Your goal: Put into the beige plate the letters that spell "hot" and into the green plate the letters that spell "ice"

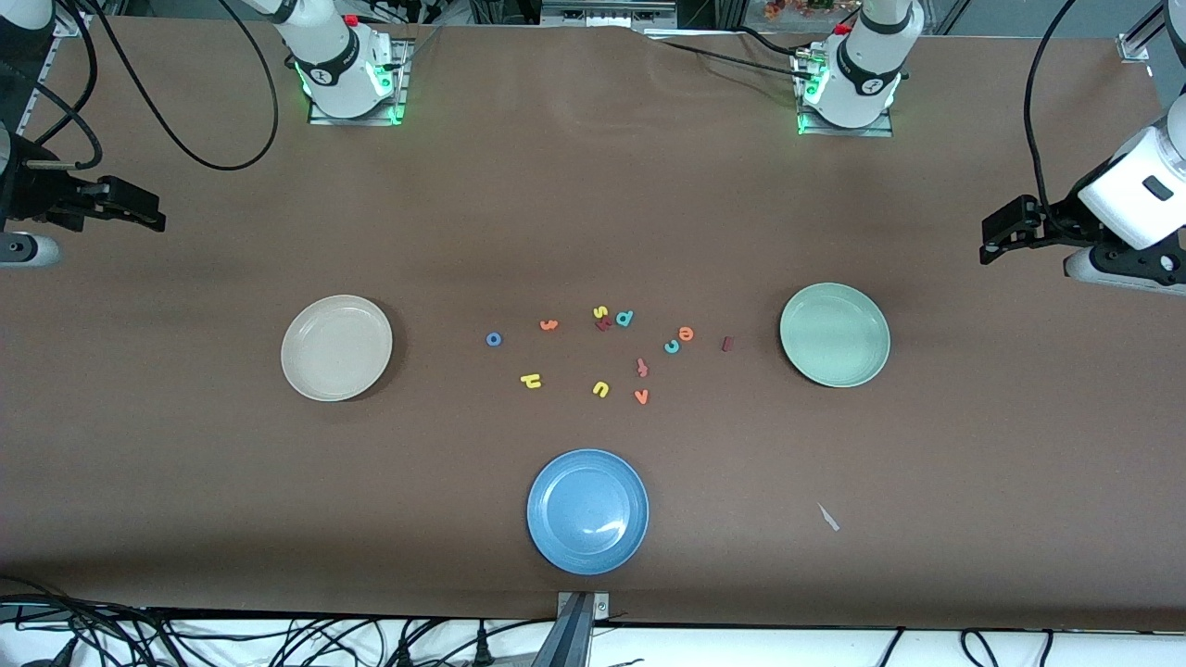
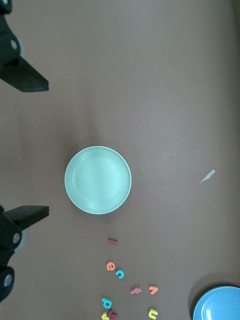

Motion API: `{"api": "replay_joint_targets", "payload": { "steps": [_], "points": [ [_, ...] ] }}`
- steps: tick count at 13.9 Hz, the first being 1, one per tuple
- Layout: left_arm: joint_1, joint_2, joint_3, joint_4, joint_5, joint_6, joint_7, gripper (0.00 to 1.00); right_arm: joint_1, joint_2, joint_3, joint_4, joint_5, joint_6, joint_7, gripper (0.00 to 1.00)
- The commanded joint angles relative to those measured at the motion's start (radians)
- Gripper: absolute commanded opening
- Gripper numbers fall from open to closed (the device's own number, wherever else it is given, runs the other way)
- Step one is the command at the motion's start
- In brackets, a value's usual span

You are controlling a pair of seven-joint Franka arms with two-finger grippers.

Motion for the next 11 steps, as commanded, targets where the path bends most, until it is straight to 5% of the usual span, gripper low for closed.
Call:
{"api": "replay_joint_targets", "payload": {
  "steps": [1, 9, 11],
  "points": [
    [-0.027, 0.000, 0.012, 0.018, -0.019, -0.022, 0.024, 1.00, 0.001, 0.001, -0.001, 0.008, 0.003, -0.004, 0.006, 1.00],
    [-0.078, 0.000, 0.055, 0.018, -0.015, -0.022, 0.024, 1.00, 0.001, 0.001, -0.001, 0.008, 0.003, -0.001, 0.006, 1.00],
    [-0.130, 0.000, 0.111, 0.018, -0.015, -0.022, 0.026, 1.00, 0.001, 0.001, -0.001, 0.008, 0.003, -0.001, 0.004, 1.00]
  ]
}}
